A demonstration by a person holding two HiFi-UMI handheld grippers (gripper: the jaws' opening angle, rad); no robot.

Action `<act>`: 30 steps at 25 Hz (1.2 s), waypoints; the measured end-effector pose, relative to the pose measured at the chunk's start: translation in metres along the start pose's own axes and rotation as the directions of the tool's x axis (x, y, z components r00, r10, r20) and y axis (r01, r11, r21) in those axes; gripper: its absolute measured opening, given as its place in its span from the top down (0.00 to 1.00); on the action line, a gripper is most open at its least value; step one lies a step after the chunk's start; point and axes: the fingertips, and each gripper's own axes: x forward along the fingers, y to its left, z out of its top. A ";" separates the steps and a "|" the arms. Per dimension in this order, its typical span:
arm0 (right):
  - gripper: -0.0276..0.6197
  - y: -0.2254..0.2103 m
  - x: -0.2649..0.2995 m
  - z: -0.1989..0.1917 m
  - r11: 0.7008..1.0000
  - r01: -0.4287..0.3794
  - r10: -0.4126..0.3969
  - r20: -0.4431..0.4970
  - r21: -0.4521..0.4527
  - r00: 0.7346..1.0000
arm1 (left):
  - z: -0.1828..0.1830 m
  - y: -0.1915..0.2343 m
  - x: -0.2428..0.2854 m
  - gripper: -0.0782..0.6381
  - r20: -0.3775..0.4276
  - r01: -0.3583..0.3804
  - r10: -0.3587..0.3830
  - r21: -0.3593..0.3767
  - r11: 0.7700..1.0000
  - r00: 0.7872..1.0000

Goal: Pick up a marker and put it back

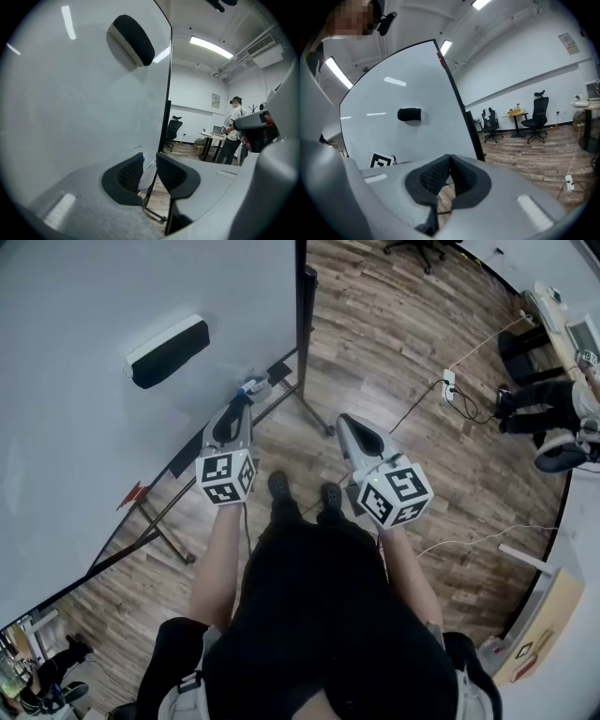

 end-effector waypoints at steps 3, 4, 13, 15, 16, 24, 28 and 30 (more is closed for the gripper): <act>0.95 0.009 -0.001 0.001 0.998 -0.066 0.066 -0.002 0.015 0.998 | 0.005 -0.002 -0.014 0.76 0.022 -0.028 0.028 -0.008 1.000 0.999; 0.95 0.012 0.000 0.001 0.996 -0.086 0.086 -0.006 0.018 0.996 | 0.006 -0.003 -0.019 0.76 0.029 -0.036 0.036 -0.011 0.999 0.999; 0.95 0.030 -0.010 -0.002 0.969 -0.243 0.245 -0.051 0.034 0.968 | 0.017 -0.029 -0.068 0.76 0.081 -0.086 0.089 -0.046 0.995 0.993; 0.96 0.032 -0.015 -0.001 0.961 -0.275 0.276 -0.053 0.025 0.960 | 0.019 -0.039 -0.078 0.77 0.097 -0.099 0.103 -0.051 0.994 0.990; 0.96 0.032 -0.017 0.000 0.957 -0.288 0.289 -0.052 0.020 0.956 | 0.020 -0.044 -0.083 0.77 0.106 -0.106 0.111 -0.055 0.993 0.988; 0.96 0.031 -0.035 0.005 0.924 -0.382 0.382 -0.042 -0.014 0.923 | 0.023 -0.079 -0.130 0.78 0.170 -0.174 0.188 -0.092 0.980 0.968; 0.96 0.035 -0.041 0.009 0.908 -0.416 0.415 -0.029 -0.060 0.909 | 0.022 -0.093 -0.147 0.78 0.182 -0.197 0.211 -0.093 0.976 0.960; 0.96 0.040 -0.040 0.010 0.897 -0.431 0.430 -0.034 -0.098 0.902 | 0.022 -0.097 -0.150 0.78 0.185 -0.200 0.214 -0.091 0.976 0.959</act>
